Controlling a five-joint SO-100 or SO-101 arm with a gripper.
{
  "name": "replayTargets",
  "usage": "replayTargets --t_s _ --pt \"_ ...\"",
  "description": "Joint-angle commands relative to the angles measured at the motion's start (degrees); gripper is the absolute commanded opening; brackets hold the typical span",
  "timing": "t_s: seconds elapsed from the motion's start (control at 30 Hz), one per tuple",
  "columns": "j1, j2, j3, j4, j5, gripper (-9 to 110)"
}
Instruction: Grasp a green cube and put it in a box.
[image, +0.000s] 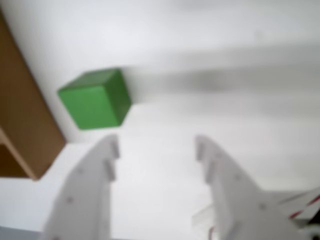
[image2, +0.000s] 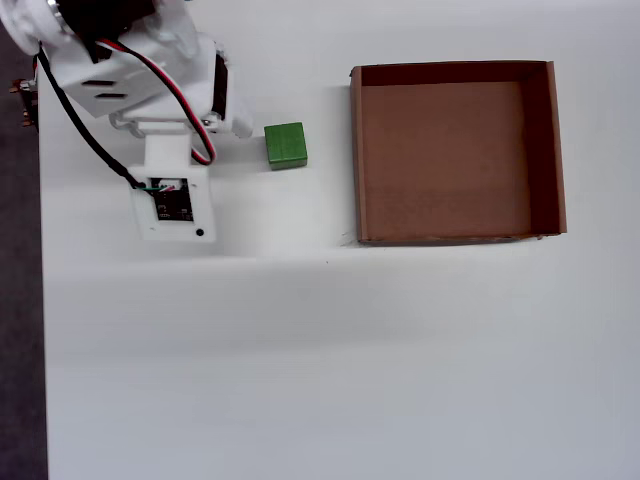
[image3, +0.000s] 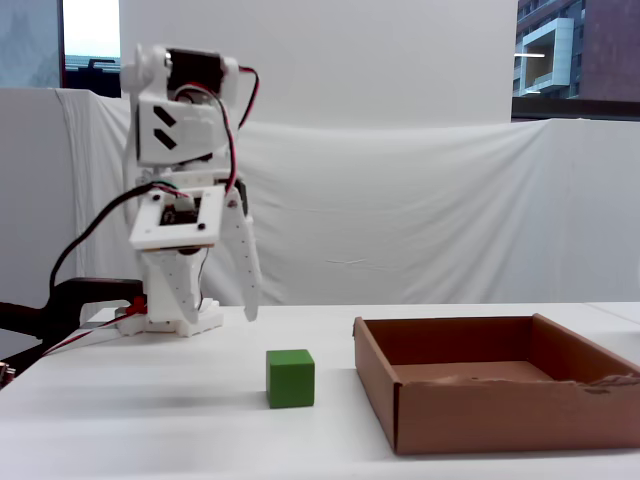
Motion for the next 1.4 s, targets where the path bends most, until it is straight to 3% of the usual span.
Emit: replayTargets --t_s 0.0,0.43,0.97,1.37 --pt "-0.79 -0.35 -3.60 -1.14 0.09 21" --pt "-2.81 -8.88 -10.81 -1.49 1.32 21" --pt "-4.75 -13.18 -12.22 -3.52 2.46 32" --pt "-7.56 -18.11 -15.03 -3.43 2.81 32"
